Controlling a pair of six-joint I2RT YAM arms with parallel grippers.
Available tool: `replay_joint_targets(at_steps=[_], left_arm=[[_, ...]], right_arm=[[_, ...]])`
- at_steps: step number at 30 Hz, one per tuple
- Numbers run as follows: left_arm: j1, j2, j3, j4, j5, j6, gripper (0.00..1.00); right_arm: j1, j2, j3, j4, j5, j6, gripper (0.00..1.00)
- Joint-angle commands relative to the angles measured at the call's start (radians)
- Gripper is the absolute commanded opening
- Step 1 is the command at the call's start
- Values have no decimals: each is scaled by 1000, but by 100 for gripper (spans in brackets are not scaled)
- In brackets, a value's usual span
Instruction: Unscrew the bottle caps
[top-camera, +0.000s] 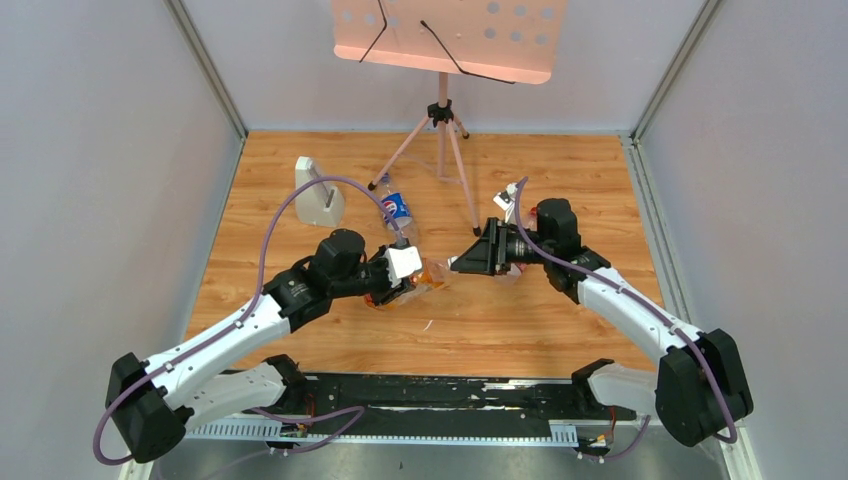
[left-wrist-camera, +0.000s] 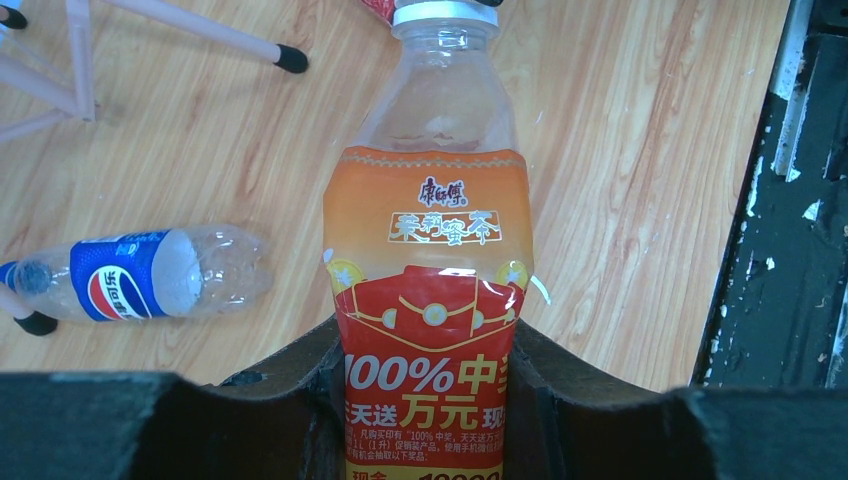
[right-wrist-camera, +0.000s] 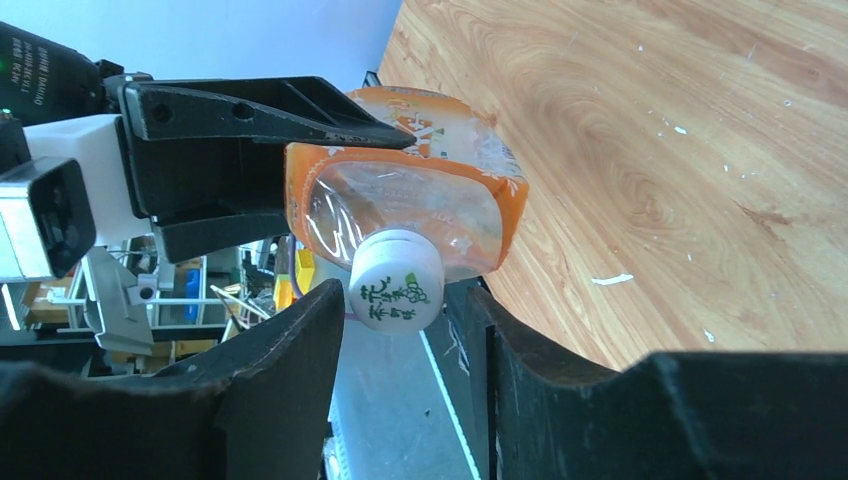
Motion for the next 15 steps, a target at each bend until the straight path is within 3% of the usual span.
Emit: replay_joint_targets(at_steps=[1, 4, 9, 13, 15], left_arm=[[-1, 1, 9, 52, 10, 32, 0], [-1, 1, 5, 53, 12, 34, 0], [-1, 3, 7, 48, 10, 30, 0], [-1, 3, 13, 37, -1, 14, 0], [-1, 4, 22, 37, -12, -14, 0]], right_arm=[[-2, 11, 43, 83, -16, 70, 48], [-3, 26, 43, 101, -19, 86, 45], [-3, 29, 40, 106, -25, 66, 23], [-3, 10, 54, 68, -31, -73, 4], [-3, -10, 44, 86, -30, -151, 0]])
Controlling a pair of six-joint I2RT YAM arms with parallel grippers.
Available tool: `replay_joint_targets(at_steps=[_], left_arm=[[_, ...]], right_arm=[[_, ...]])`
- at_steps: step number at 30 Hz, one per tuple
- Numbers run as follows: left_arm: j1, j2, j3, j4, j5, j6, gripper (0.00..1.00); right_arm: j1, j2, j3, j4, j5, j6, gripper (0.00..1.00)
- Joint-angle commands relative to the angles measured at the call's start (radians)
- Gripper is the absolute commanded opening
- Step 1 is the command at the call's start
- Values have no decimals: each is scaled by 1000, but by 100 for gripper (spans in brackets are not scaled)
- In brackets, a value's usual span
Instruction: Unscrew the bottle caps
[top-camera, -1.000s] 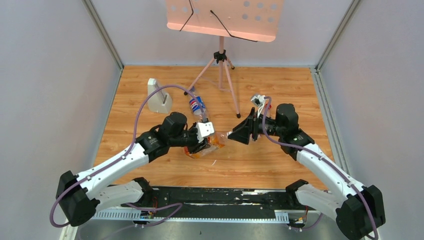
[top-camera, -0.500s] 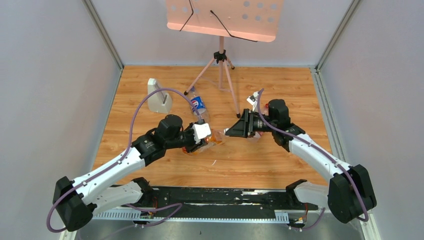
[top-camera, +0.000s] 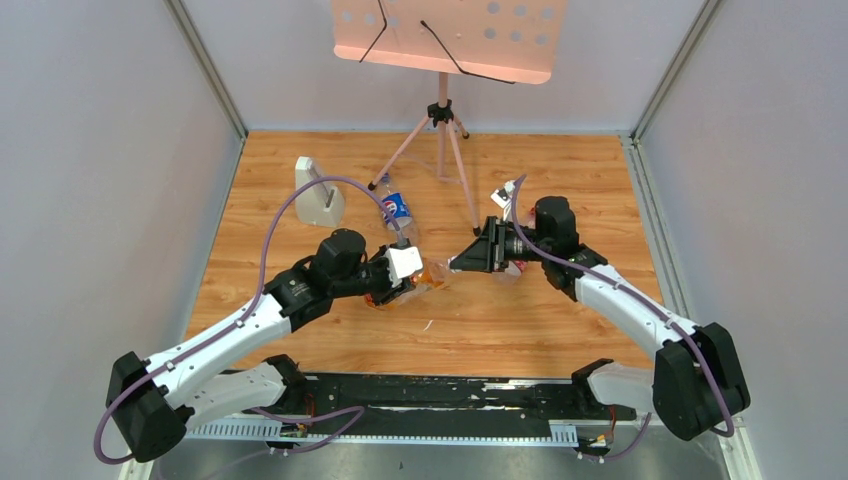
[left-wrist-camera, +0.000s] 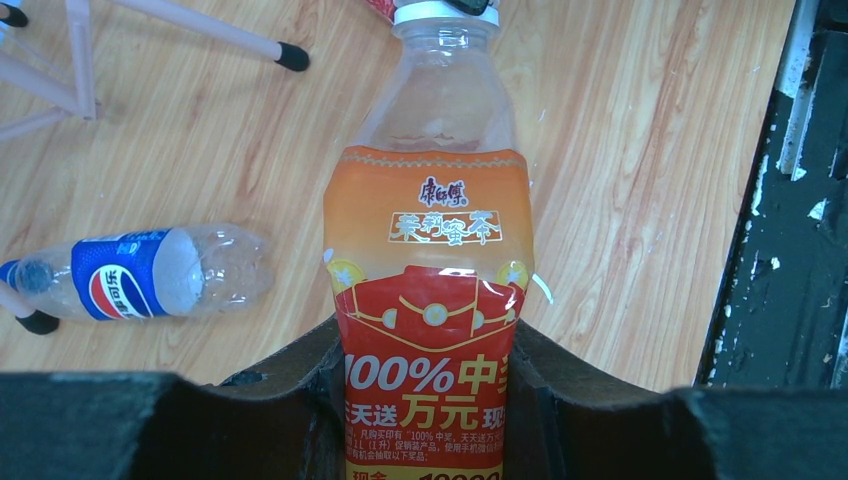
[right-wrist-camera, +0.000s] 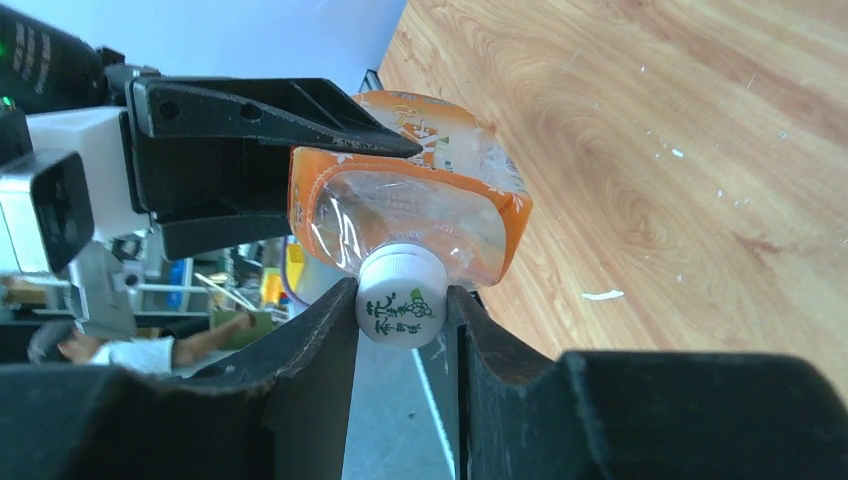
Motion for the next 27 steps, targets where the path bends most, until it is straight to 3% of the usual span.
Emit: replay_joint_targets(at_steps=[1, 5, 9, 12, 16, 19, 23, 27], left_arm=[[-1, -1, 25, 34, -9, -39, 0], [1, 17, 46, 23, 54, -55, 0], [2, 36, 71, -4, 164, -45, 0], [2, 46, 87, -48, 218, -26, 0], [6, 54, 103, -92, 266, -7, 0], [7, 48, 105, -91, 264, -8, 0], [7, 36, 86, -76, 155, -12, 1], [7, 17, 46, -30, 65, -10, 3]], right_arm=[[-2, -53, 27, 58, -26, -198, 0], [-3, -74, -32, 178, -141, -376, 0], [0, -90, -46, 176, -233, -567, 0], [0, -117, -51, 126, -244, -726, 0], [0, -158, -62, 134, -194, -812, 1], [0, -173, -63, 143, -160, -739, 23], [1, -183, -26, 49, -54, -568, 58], [-1, -188, 5, -17, 10, -381, 64]])
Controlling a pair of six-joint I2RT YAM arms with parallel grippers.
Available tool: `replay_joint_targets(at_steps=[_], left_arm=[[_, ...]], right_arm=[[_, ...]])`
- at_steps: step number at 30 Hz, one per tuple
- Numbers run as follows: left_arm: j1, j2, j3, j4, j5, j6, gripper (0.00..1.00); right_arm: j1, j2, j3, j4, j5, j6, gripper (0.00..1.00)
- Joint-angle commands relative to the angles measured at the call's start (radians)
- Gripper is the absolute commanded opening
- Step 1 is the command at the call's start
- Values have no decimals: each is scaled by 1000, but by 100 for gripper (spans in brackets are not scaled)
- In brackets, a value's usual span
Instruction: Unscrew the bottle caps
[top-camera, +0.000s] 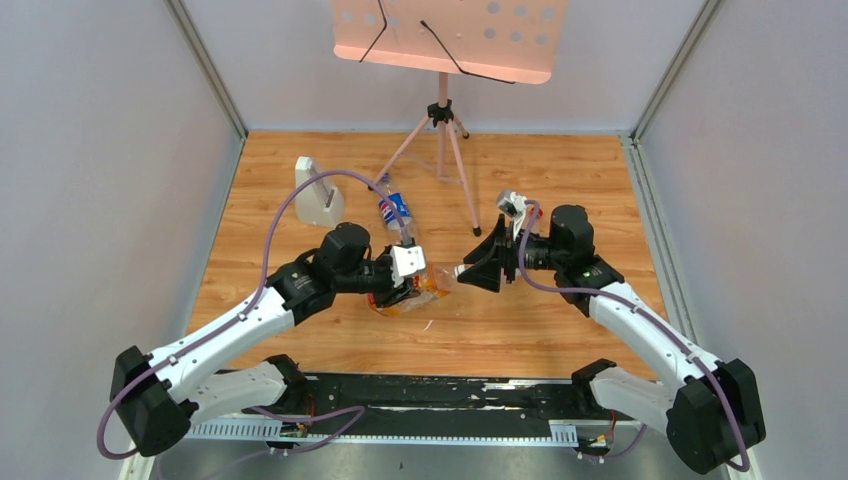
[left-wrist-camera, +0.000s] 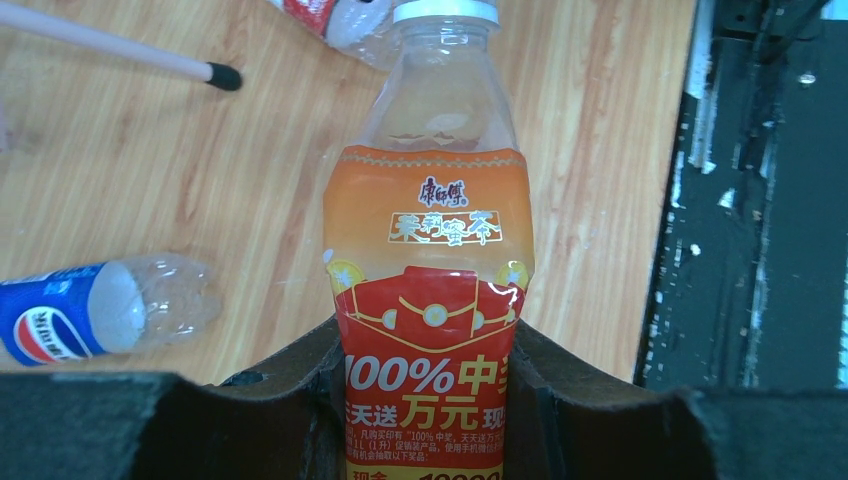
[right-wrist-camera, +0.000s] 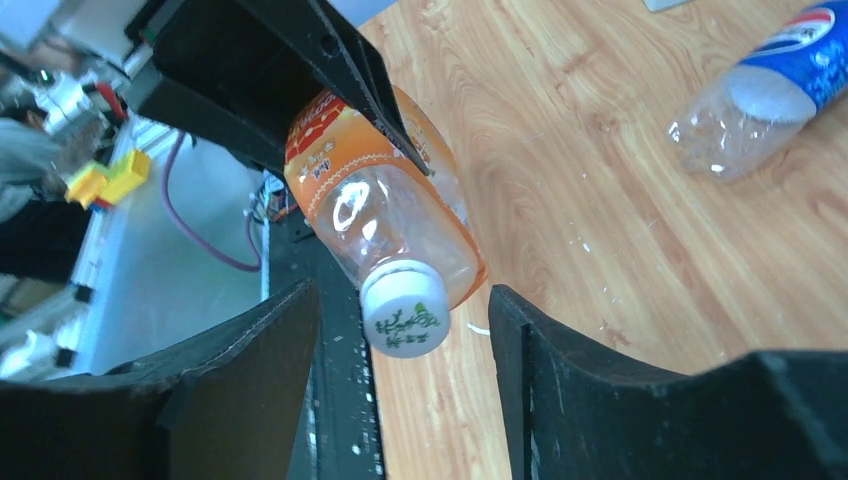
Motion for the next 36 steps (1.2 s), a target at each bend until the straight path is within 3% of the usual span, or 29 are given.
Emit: replay_joint_targets(at_steps=[1, 7, 15, 23, 27, 33, 36], left_arm=[[-4, -34, -30, 66, -96, 3, 3], [-5, -88, -69, 112, -161, 28, 2], [-8, -100, -82, 135, -166, 45, 0], [-10, -86, -81, 136, -160, 47, 0], [-10, -83, -88, 147, -168, 50, 0], [-10, -75, -81, 135, -159, 34, 0], [-10, -79, -73, 129, -149, 9, 0]], right_arm=[[2, -24, 62, -44, 92, 236, 64], [-5, 6, 93, -175, 259, 444, 63], [-6, 120, 96, -54, 124, 670, 60], [-6, 146, 115, -15, 104, 685, 59], [-6, 179, 119, -14, 62, 680, 44], [-6, 164, 103, 13, 49, 587, 4], [-6, 133, 110, -5, 61, 470, 0]])
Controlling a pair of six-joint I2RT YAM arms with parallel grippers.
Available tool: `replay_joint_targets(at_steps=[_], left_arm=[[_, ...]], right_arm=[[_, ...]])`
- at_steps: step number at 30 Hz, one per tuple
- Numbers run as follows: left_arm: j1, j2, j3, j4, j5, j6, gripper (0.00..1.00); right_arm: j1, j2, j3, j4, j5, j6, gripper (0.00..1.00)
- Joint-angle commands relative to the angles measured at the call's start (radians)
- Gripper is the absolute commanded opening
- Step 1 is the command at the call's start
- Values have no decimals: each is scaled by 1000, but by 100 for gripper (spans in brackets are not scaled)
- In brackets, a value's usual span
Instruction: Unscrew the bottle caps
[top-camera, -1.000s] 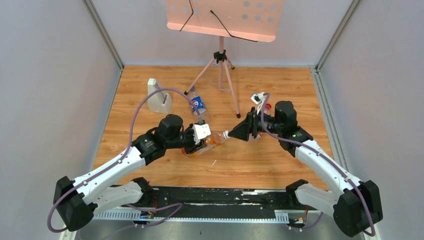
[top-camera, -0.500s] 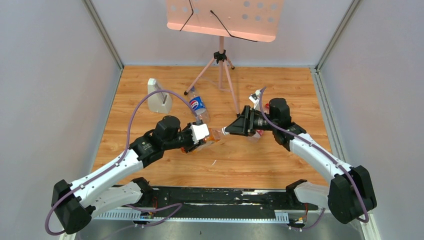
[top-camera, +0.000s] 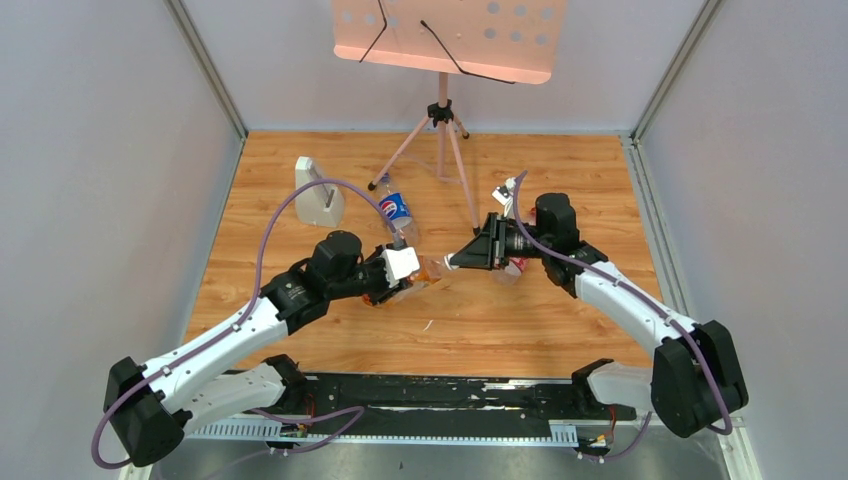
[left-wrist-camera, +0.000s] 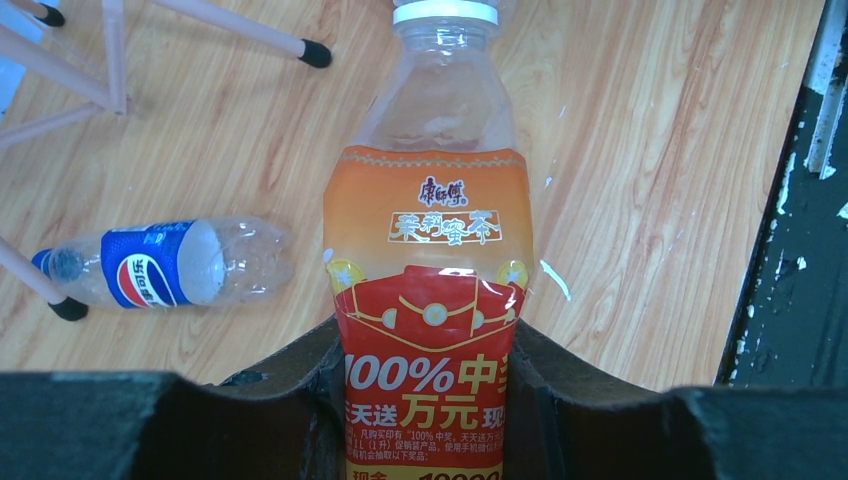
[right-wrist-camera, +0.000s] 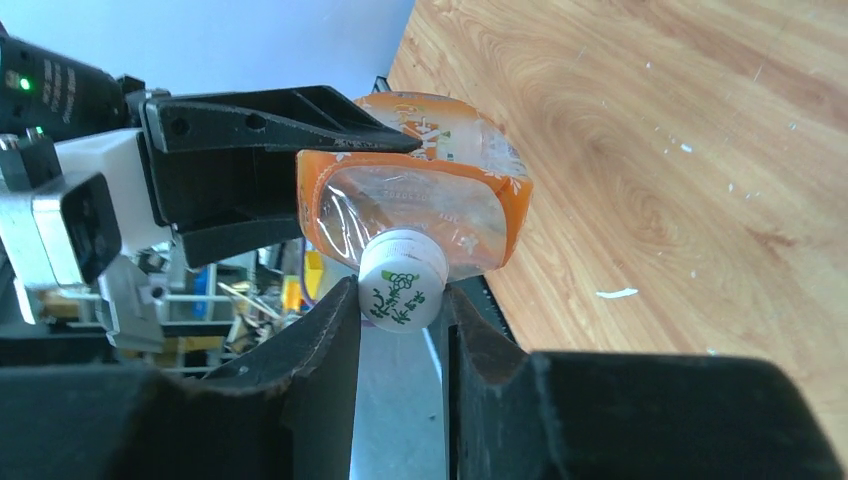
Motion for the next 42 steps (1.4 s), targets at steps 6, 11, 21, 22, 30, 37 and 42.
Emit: replay_joint_targets(at_steps=[6, 11, 21, 22, 30, 37, 42], left_arm=[[-5, -3, 37, 23, 70, -56, 0], [-4, -1, 46, 8, 110, -63, 0], [-3, 36, 94, -84, 279, -19, 0], [-3, 35, 94, -87, 298, -16, 0], [-3, 20, 87, -94, 245, 4, 0], [-3, -6, 50, -43, 91, -5, 0], [-5, -27, 18, 34, 15, -5, 0]], right_arm=[[1, -79, 20, 62, -75, -348, 0], [2, -120, -17, 115, -173, -458, 0], [17, -267, -100, 80, -270, -946, 0], [17, -275, -100, 75, -255, -954, 0], [16, -296, -107, 118, -166, -734, 46], [16, -331, -100, 114, 3, -379, 63], [15, -279, -44, -23, 228, -88, 65]])
